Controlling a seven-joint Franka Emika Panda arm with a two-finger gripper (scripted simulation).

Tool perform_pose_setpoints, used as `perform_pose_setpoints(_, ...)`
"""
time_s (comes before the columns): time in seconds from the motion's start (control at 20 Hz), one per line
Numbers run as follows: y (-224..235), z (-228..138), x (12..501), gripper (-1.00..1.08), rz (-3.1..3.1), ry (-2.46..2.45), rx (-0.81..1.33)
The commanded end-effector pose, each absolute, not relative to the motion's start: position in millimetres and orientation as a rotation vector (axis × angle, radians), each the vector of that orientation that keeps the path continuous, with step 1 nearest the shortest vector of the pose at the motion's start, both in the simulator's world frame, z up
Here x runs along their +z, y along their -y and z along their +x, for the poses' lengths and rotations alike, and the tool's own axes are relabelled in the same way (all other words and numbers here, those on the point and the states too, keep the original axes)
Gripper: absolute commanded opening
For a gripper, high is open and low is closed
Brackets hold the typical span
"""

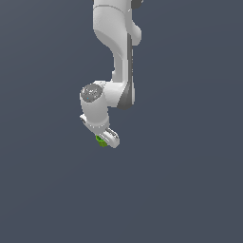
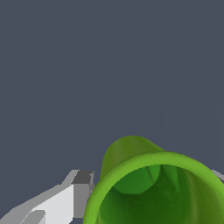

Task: Pick up the object and move it to a goal position.

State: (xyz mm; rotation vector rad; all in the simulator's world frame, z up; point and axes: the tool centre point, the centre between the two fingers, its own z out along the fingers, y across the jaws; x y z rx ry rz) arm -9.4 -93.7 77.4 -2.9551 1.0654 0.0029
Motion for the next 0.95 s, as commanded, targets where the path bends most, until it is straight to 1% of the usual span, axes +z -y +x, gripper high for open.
perform_pose_setpoints(0.0,109,-6,95,-1.00,-2.954,-1.067,-0.001)
perform_pose_setpoints(0.2,135,0,127,-1.00,-2.954,-1.067,-0.001)
perform_pose_setpoints(0.45,160,7,155,-1.00,-2.955,-1.068,0.000)
perform_pose_setpoints(0.65,170,10,167,-1.00,-2.955,-1.068,0.000)
perform_pose_setpoints(0.9,173,13,170,-1.00,-2.955,-1.067,0.000)
